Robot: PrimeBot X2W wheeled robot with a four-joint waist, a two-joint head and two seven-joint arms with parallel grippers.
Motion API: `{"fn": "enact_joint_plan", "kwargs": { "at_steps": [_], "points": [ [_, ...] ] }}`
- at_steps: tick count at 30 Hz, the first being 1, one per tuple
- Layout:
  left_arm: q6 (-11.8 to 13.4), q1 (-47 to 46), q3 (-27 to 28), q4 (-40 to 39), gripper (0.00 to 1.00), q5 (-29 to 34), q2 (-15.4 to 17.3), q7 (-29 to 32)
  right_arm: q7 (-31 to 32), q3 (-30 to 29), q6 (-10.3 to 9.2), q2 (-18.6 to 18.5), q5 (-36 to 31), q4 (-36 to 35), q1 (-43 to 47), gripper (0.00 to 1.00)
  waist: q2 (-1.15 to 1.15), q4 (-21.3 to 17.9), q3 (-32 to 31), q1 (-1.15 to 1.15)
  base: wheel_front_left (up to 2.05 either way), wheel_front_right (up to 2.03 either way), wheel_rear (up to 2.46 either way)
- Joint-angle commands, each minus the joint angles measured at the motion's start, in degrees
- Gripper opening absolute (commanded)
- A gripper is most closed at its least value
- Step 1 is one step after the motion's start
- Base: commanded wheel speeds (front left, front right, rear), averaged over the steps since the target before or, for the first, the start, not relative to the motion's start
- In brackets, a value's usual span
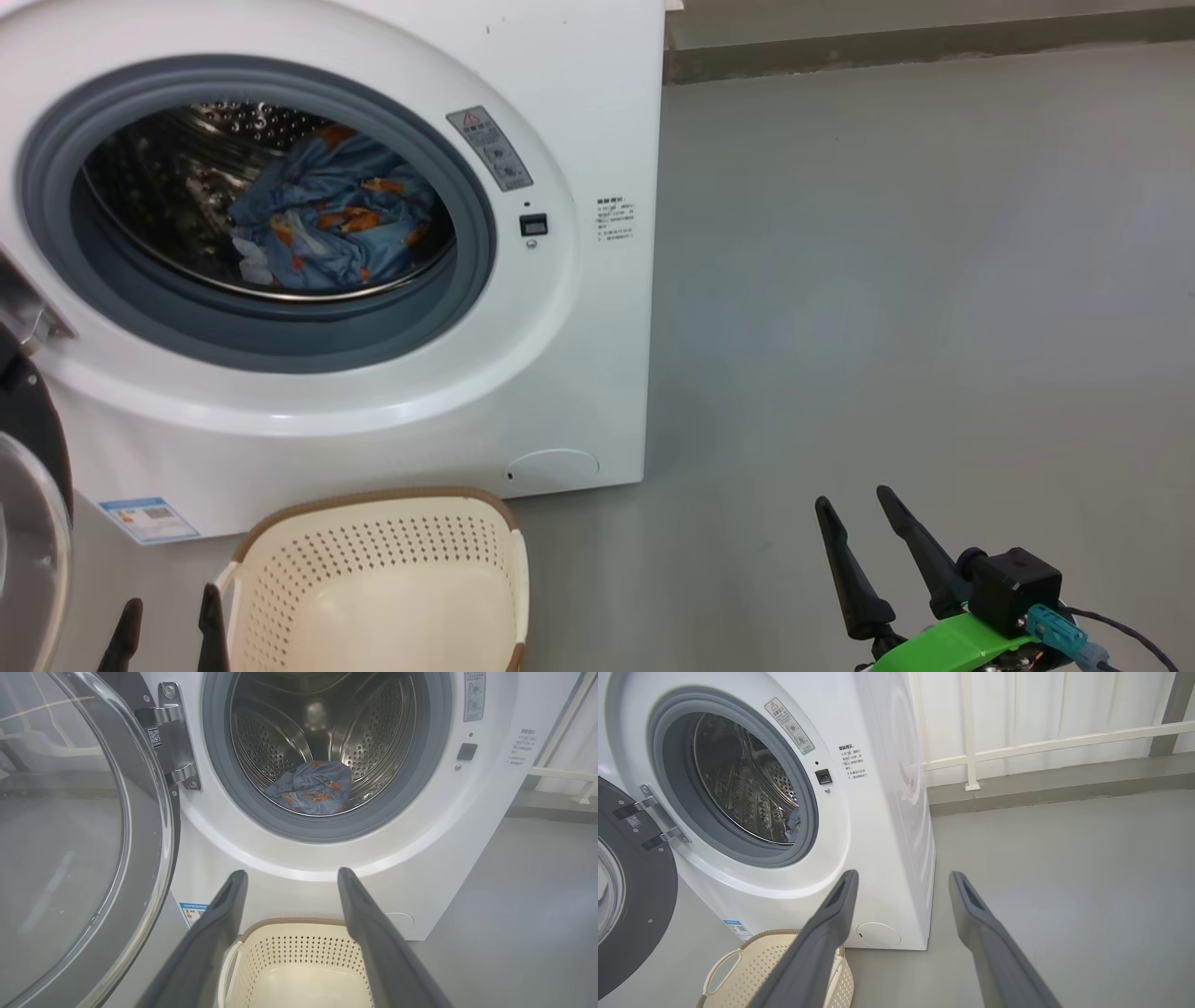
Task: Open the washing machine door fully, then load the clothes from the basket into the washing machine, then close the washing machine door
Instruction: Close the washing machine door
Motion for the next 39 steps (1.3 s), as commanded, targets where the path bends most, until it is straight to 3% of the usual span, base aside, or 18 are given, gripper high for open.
{"fn": "enact_joint_plan", "kwargs": {
  "at_steps": [1,18,39],
  "points": [
    [-0.2,-2.6,2.2,-1.0,1.00,0.4,0.6,-0.4,-0.7,1.1,0.16,0.1,-0.4,-1.5,-0.7,1.00,0.00,-0.1,0.1,0.00,-1.51,1.51,0.00],
    [-0.2,-3.6,1.3,-1.9,1.00,1.0,0.4,-0.4,-0.7,0.4,0.16,0.1,-0.4,-1.8,-0.8,1.00,0.00,0.2,0.0,0.00,-1.68,1.67,0.00],
    [-0.2,-2.9,-0.8,-2.8,1.00,-1.0,1.5,-0.4,-0.7,0.1,0.16,0.1,-0.6,-2.2,-0.1,1.00,0.00,0.9,-0.8,0.00,-0.09,0.09,0.00]
  ]
}}
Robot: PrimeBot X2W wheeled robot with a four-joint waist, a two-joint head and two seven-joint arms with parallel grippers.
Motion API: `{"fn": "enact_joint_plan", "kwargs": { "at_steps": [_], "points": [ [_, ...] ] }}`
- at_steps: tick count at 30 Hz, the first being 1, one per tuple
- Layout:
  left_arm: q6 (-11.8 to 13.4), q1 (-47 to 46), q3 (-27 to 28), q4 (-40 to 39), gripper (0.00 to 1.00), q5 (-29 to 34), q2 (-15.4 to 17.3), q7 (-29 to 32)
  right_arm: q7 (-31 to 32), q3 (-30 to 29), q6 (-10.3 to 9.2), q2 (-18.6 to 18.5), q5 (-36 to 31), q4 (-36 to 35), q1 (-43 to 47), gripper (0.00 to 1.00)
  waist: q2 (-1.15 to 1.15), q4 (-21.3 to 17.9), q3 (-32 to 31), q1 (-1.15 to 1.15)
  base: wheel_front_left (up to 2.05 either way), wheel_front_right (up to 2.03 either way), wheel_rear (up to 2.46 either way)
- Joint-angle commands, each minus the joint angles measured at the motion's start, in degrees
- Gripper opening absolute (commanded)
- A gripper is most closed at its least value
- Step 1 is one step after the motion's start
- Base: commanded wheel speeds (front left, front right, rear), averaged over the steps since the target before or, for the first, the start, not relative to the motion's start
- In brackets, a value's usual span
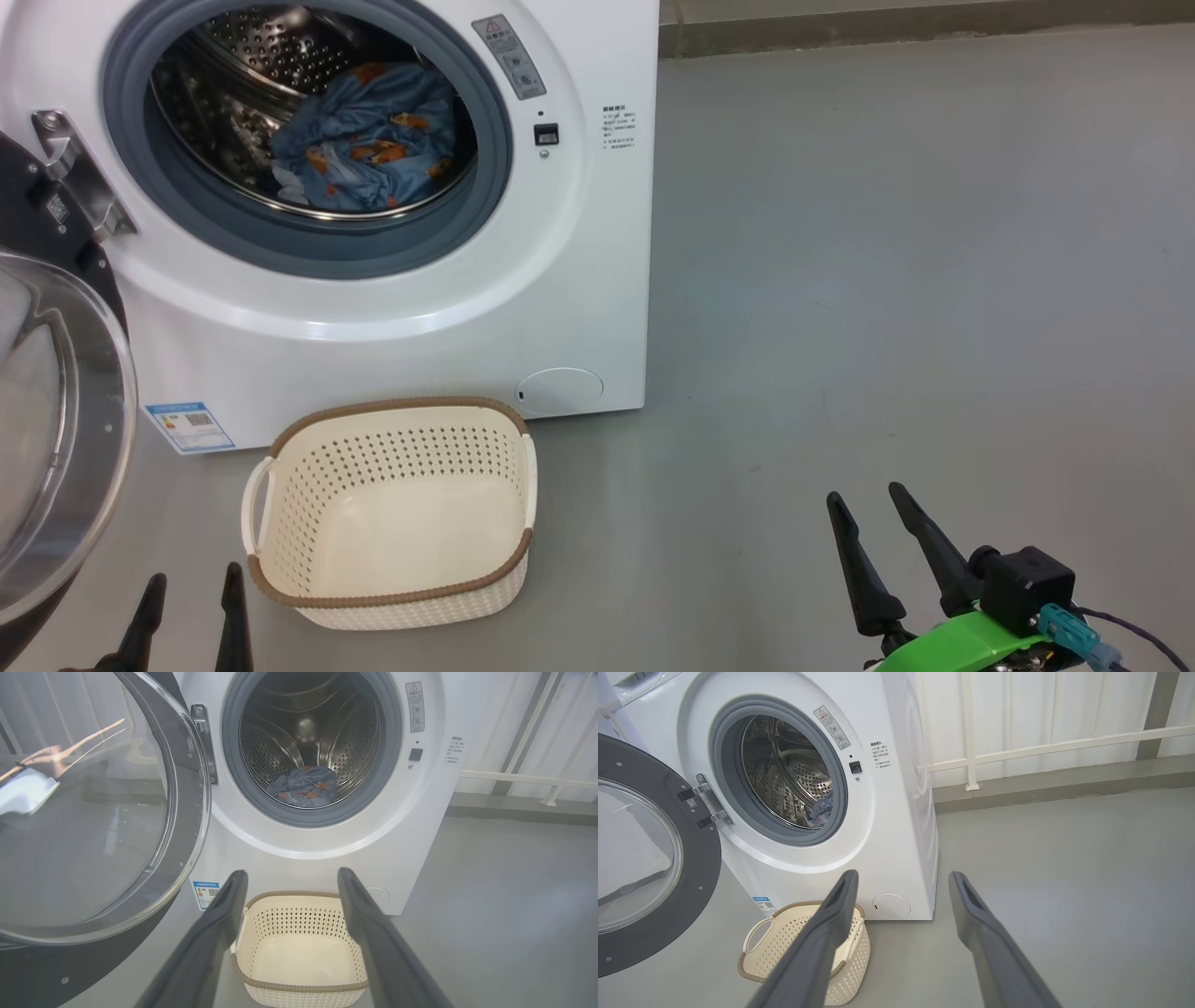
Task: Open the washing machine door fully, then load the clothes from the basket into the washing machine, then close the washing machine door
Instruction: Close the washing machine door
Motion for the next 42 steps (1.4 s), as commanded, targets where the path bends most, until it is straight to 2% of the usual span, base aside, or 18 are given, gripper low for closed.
{"fn": "enact_joint_plan", "kwargs": {
  "at_steps": [1,15,30,42],
  "points": [
    [-0.2,-1.7,1.8,-1.7,1.00,-0.4,1.2,-0.4,-0.7,1.2,0.16,0.1,-0.7,-1.6,-0.2,1.00,0.00,0.0,-0.1,0.00,0.00,0.00,0.00],
    [-0.2,-1.6,2.5,-0.8,1.00,-1.0,0.9,-0.4,-0.7,1.6,0.16,0.1,-1.6,-2.0,-0.2,1.00,0.00,3.5,-0.1,0.00,0.00,0.00,0.00],
    [-0.2,-1.5,3.1,1.1,1.00,-0.7,0.4,-0.4,-0.7,1.4,0.16,0.1,-2.0,-1.9,0.1,1.00,0.00,14.2,-1.0,0.00,0.00,0.00,0.00],
    [-0.2,-1.3,5.2,2.6,1.00,-0.4,0.1,-0.4,-0.7,2.0,0.16,0.1,-1.3,-1.9,-0.2,1.00,0.00,20.9,-1.3,0.00,0.00,0.00,0.00]
  ]
}}
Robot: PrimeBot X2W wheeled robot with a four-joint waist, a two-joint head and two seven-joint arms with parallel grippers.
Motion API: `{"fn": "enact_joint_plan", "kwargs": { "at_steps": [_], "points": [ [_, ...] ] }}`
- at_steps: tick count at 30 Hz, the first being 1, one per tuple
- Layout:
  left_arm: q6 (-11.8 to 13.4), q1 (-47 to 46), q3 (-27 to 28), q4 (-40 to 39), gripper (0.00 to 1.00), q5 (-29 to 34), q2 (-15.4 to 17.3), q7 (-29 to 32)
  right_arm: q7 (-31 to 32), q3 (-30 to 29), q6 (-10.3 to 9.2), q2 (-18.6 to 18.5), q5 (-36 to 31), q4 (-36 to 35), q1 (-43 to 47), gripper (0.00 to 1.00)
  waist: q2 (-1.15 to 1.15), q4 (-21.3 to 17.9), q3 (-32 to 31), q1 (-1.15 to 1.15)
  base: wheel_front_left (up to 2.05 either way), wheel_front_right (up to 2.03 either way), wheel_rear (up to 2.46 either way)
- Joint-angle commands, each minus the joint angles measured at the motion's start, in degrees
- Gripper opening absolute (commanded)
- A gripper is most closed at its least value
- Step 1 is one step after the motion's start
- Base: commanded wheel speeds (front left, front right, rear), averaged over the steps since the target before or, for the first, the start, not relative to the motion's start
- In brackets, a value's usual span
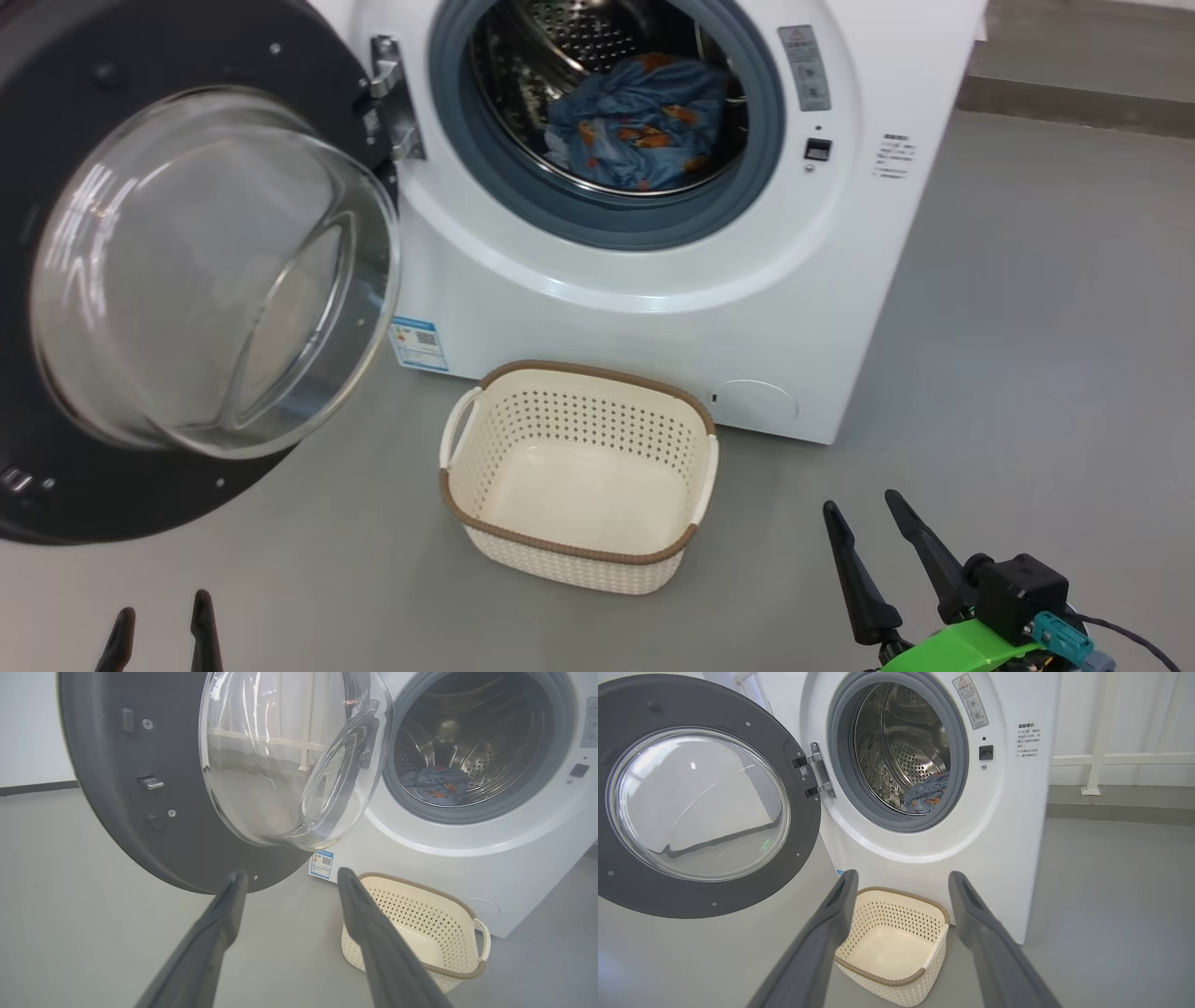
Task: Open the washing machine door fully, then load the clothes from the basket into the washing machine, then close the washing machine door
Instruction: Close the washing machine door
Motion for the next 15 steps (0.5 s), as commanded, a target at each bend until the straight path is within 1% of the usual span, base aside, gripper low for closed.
{"fn": "enact_joint_plan", "kwargs": {
  "at_steps": [1,12,15],
  "points": [
    [-0.2,-1.3,2.2,-1.0,1.00,0.2,0.6,-0.4,-0.7,1.7,0.16,0.1,0.1,-1.4,-1.1,1.00,0.00,2.5,-0.2,0.00,0.00,0.00,0.00],
    [0.0,-1.4,3.9,-0.9,1.00,1.2,0.4,-0.4,-0.7,1.6,0.16,0.1,-0.2,-1.5,-1.3,1.00,0.00,8.7,-0.2,0.00,0.00,0.00,0.00],
    [0.2,-1.3,4.4,-1.1,1.00,0.9,0.4,-0.4,-0.7,2.1,0.16,0.1,-0.4,-1.3,-1.8,1.00,0.00,9.5,0.3,0.00,0.00,0.00,0.00]
  ]
}}
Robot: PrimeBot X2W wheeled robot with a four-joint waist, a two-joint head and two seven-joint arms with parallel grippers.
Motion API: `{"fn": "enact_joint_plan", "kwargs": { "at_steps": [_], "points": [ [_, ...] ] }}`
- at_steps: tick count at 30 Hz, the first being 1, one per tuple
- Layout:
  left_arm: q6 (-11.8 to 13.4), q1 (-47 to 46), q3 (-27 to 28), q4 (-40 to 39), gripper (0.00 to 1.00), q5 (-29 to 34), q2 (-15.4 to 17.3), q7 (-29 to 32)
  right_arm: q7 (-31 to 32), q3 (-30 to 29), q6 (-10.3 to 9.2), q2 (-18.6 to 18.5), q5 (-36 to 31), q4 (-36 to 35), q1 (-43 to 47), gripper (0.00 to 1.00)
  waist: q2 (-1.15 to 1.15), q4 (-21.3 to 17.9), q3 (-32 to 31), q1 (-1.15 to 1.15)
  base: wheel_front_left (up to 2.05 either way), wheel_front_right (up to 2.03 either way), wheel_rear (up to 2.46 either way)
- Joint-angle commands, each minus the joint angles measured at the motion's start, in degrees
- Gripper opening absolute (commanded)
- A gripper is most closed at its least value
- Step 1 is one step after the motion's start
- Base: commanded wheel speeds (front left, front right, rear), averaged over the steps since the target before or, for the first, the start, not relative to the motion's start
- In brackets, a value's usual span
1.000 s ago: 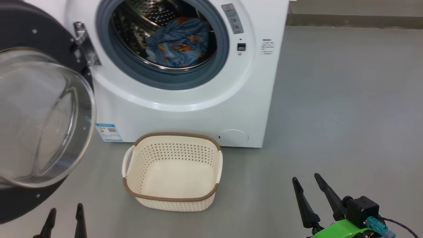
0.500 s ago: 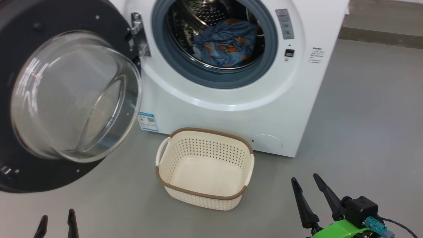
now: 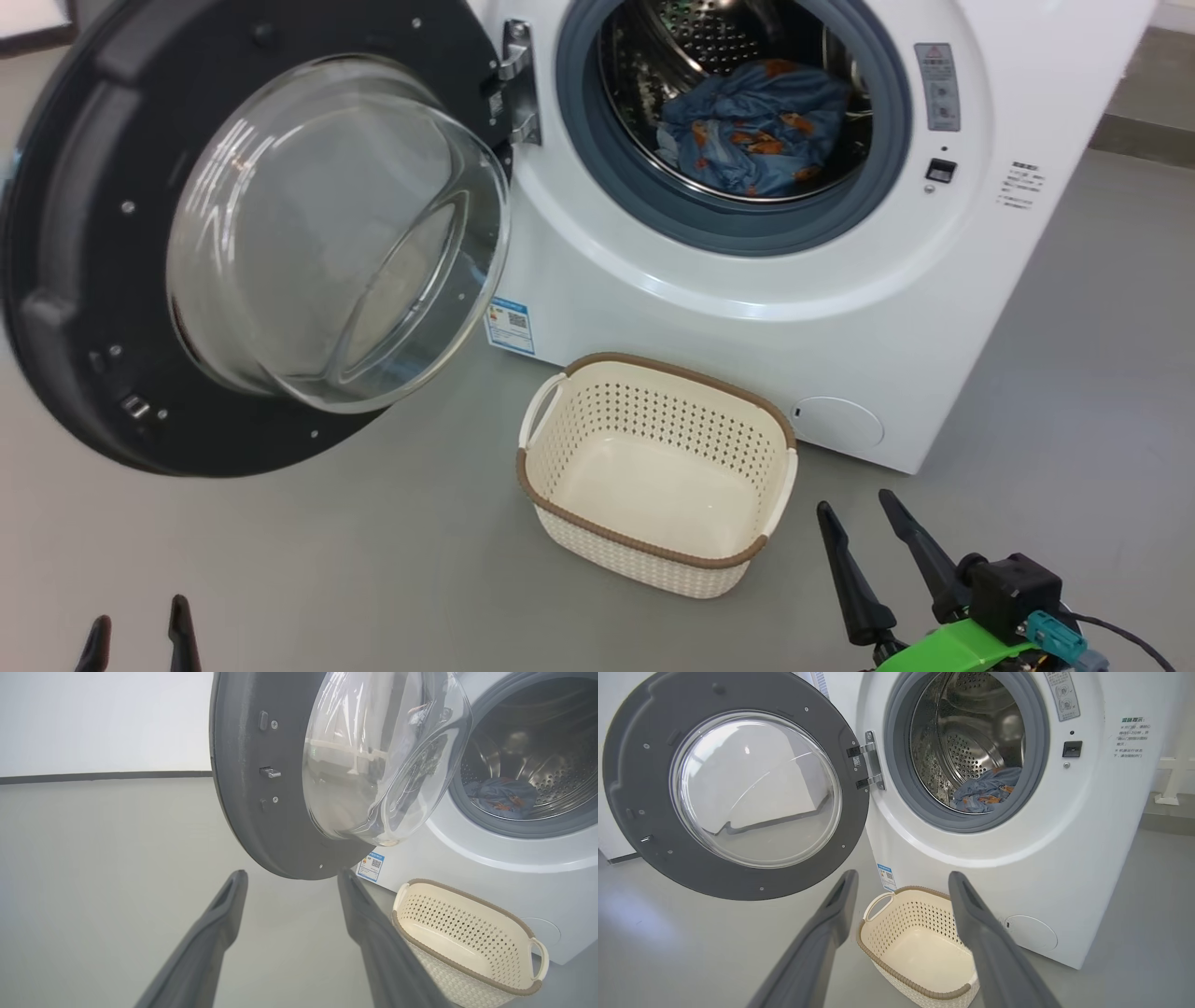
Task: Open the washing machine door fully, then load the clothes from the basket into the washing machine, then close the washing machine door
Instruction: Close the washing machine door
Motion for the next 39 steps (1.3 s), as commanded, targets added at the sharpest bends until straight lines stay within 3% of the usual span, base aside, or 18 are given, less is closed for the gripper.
{"fn": "enact_joint_plan", "kwargs": {
  "at_steps": [1,13,33,34,35,36,39],
  "points": [
    [0.3,-1.3,2.1,-1.3,1.00,-0.2,0.6,-0.4,-0.7,2.1,0.16,0.0,-0.4,-1.2,-2.0,1.00,0.00,1.2,0.6,0.00,0.00,0.00,0.00],
    [1.5,-0.7,3.1,-2.0,1.00,-1.8,0.6,-0.4,-0.7,3.8,0.16,0.0,-0.8,0.4,-4.8,1.00,0.00,2.0,2.0,0.00,0.00,0.00,0.00],
    [1.4,-0.1,2.1,-2.1,1.00,-1.8,0.6,-0.4,-0.7,3.2,0.16,0.0,-1.0,0.5,-3.8,1.00,0.00,1.5,1.5,0.00,0.00,0.00,0.00],
    [1.3,-0.1,2.0,-2.0,0.49,-1.9,0.6,-0.4,-0.7,3.2,0.16,0.0,-1.0,0.5,-3.8,1.00,0.00,1.5,1.5,0.00,0.00,0.00,0.00],
    [1.3,-0.2,2.0,-1.9,0.17,-1.9,0.6,-0.4,-0.7,3.1,0.16,0.0,-1.0,0.4,-3.7,1.00,0.00,1.5,1.5,0.00,0.00,0.00,0.00],
    [1.3,-0.2,2.0,-1.8,0.00,-2.2,0.6,-0.4,-0.7,3.0,0.16,0.0,-1.0,0.4,-3.7,1.00,0.00,1.5,1.6,0.00,0.00,0.00,0.00],
    [1.1,-0.3,2.2,-1.6,0.00,-2.6,0.6,-0.4,-0.7,2.9,0.16,0.0,-1.0,0.3,-3.6,1.00,0.00,1.5,1.6,0.00,0.00,0.00,0.00]
  ]
}}
